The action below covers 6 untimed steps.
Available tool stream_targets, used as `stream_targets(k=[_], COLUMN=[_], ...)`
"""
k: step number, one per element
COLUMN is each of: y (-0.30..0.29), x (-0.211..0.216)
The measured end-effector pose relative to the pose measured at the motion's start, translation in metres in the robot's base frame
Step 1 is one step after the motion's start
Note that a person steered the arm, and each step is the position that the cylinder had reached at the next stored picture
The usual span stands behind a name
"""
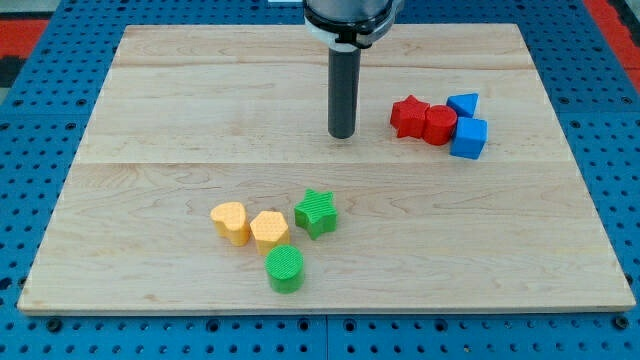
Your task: Push the green star into the yellow hexagon
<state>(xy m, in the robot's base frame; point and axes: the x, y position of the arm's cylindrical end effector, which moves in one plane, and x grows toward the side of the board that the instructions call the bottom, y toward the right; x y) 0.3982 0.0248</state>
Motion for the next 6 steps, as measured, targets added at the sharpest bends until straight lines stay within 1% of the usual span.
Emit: stream_targets(k=[1, 2, 3, 4, 5, 6], y=[0.04, 0.034, -0.019, 0.0, 0.001, -0.045], x=[0.036, 0.101, 0.114, 0.134, 0.138, 0.139])
